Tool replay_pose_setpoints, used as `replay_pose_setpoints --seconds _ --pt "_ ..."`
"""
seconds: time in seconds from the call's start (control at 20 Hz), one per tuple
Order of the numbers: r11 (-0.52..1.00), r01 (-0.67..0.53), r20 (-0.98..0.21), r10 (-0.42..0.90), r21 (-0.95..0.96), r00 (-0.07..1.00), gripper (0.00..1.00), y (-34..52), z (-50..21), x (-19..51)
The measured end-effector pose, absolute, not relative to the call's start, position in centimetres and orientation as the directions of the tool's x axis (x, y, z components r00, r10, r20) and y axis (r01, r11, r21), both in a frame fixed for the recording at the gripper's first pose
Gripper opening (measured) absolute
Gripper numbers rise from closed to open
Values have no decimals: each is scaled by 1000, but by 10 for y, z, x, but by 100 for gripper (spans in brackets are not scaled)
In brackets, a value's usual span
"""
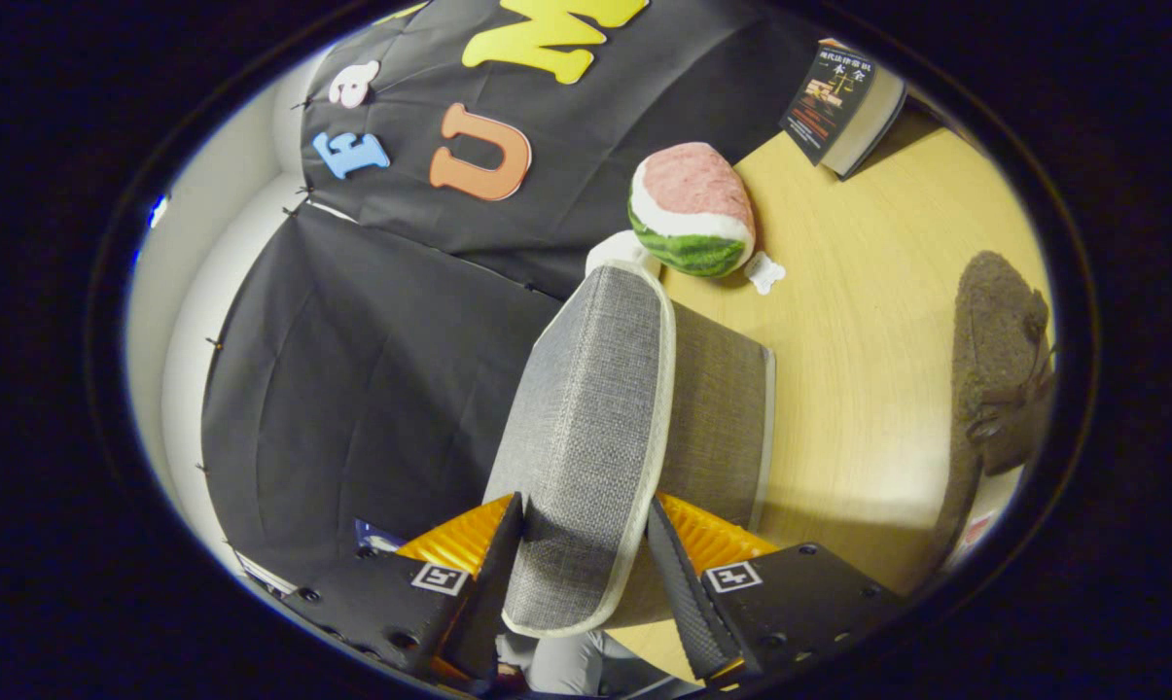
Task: Open the storage box then place both shoes into the box .Put the left shoe in first, then the right shoe, with the right side of both shoes facing outward in a uniform manner.
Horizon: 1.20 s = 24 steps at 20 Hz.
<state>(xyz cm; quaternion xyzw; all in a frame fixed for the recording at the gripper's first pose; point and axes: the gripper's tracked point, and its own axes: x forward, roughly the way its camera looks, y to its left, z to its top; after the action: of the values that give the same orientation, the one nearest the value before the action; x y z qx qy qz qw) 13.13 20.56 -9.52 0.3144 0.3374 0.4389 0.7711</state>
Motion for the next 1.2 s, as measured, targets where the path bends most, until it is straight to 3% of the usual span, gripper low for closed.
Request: replay_pose_setpoints --seconds 0.2,0.45,0.55,0.9,1.2 --pt "448 -469 -260 874 761 411 66 197 -89 131" --pt "457 -451 -227 850 767 475 9 185 -64 136" --pt "482 -469 -245 843 740 479 0 187 -59 134" --pt "532 -555 -220 818 639 531 0 194 6 113" --pt "574 -668 -174 804 473 568 0 249 83 79"
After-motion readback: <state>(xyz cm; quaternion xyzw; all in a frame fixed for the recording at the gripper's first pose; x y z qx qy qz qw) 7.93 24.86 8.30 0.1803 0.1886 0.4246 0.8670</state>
